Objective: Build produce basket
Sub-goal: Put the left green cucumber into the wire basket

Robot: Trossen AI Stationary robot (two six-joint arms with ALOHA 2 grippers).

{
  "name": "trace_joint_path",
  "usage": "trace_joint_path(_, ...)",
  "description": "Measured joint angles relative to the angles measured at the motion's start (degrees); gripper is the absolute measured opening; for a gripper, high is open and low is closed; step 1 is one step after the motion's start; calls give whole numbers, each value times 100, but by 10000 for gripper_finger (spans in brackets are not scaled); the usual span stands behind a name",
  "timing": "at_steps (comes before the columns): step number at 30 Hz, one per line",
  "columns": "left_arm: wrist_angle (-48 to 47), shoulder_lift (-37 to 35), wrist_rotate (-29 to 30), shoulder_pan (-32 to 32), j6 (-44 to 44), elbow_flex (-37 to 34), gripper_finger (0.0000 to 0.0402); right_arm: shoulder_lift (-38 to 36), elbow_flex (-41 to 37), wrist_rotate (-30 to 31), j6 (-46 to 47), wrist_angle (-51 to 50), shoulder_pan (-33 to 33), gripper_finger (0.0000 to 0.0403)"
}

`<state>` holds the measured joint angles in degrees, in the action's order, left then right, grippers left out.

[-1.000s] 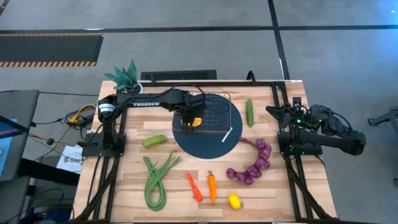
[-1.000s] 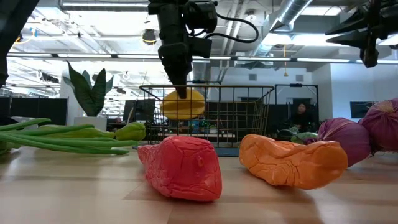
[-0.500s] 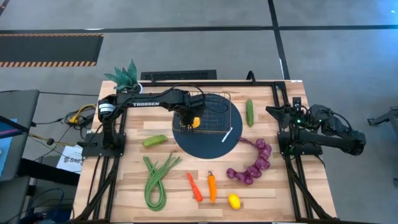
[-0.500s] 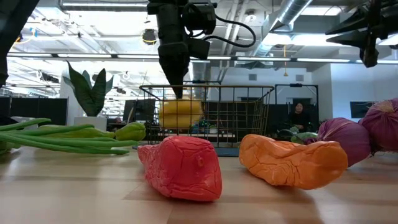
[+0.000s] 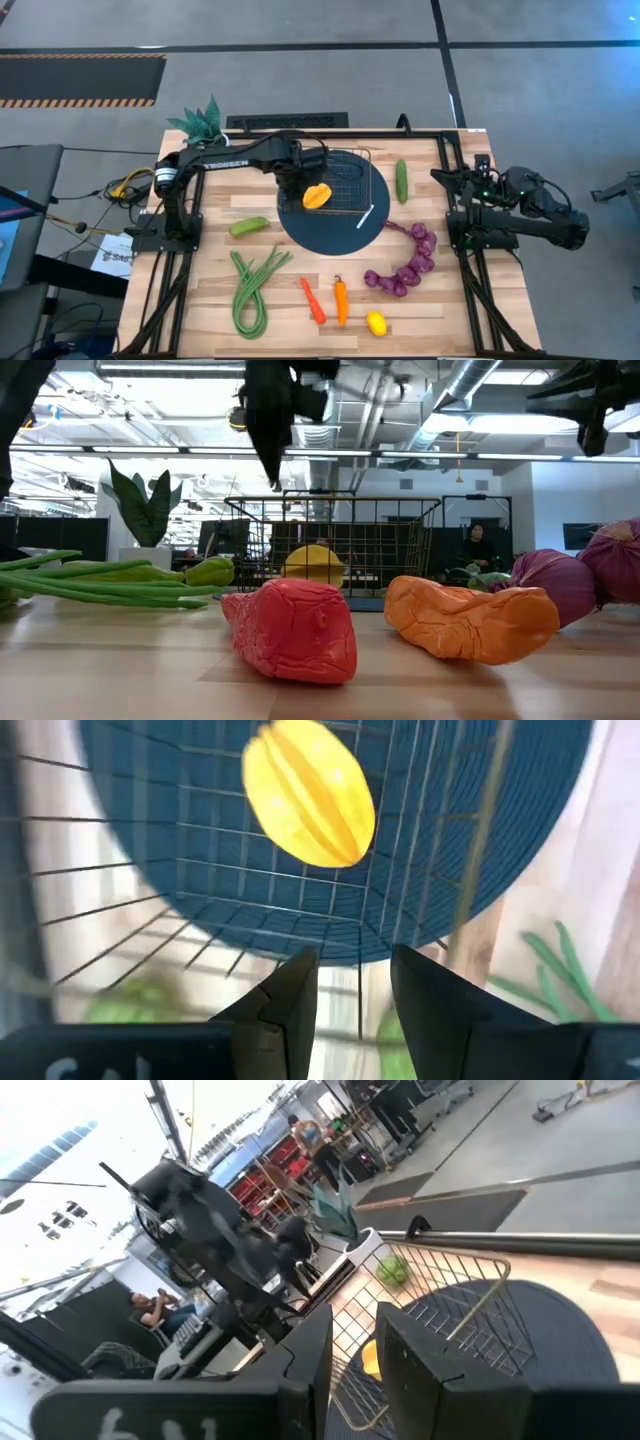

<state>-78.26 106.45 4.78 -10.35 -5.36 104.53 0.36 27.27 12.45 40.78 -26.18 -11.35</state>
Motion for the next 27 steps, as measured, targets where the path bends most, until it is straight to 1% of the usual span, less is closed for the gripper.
trace_joint_path(4,-442,-640,403,188,415,156,114,0,204,-2,-237,10,0,102)
trace_joint_path(10,-1011,-1779,907,564,1696,141,114,-2,395,-2,-408,6,2,102)
trace_joint_path(13,-1194,-2178,1267,814,2266,-85,114,-2,421,-2,-475,-8,2,102)
trace_joint_path(16,-1182,-2505,1370,1027,2669,-551,114,-1,426,-1,-483,-6,2,102)
trace_joint_path(20,-1101,-2897,1391,1314,3200,-1482,114,0,426,0,-481,-3,2,102)
trace_joint_path(23,-648,-3215,1386,1562,3573,-2344,114,-2,426,0,-452,2,2,102)
trace_joint_path(27,468,-3566,1236,1845,3939,-3373,114,0,426,-2,-416,3,2,102)
